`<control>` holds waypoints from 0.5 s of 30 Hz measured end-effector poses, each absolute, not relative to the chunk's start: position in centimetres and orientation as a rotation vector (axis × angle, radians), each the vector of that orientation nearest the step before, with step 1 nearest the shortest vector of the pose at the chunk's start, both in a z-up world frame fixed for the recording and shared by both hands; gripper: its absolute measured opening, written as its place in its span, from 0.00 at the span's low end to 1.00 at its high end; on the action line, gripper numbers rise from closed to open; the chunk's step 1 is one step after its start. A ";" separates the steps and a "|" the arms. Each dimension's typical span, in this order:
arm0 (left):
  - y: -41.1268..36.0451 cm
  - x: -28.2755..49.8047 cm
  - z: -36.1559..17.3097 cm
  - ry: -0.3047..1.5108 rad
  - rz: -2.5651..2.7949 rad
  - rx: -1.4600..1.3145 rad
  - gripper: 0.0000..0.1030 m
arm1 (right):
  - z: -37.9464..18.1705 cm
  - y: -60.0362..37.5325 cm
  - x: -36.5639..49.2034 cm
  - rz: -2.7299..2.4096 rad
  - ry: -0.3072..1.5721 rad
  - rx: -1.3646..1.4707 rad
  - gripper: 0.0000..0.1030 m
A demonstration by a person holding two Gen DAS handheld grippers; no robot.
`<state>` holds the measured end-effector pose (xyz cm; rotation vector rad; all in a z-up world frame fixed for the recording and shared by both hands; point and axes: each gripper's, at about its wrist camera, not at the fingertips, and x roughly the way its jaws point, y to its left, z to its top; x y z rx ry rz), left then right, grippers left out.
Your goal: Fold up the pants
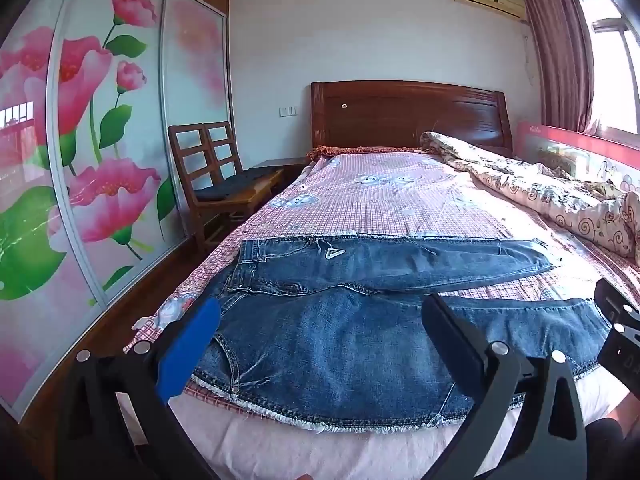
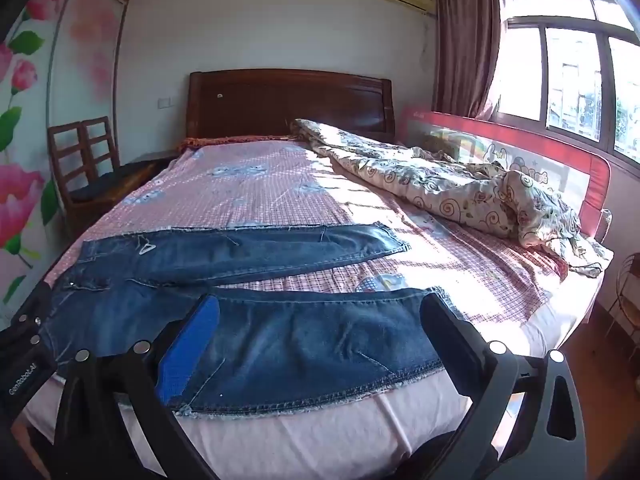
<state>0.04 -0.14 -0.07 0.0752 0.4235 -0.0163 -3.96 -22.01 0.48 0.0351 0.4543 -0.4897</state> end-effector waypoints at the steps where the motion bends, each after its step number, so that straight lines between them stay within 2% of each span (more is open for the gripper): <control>1: -0.2 0.1 -0.1 0.425 -0.017 0.074 0.98 | 0.4 -22.0 -3.9 -0.489 0.457 0.036 0.97; 15: 0.3 0.2 -0.2 0.429 -0.023 0.056 0.98 | 0.2 -21.9 -3.6 -0.479 0.468 0.050 0.97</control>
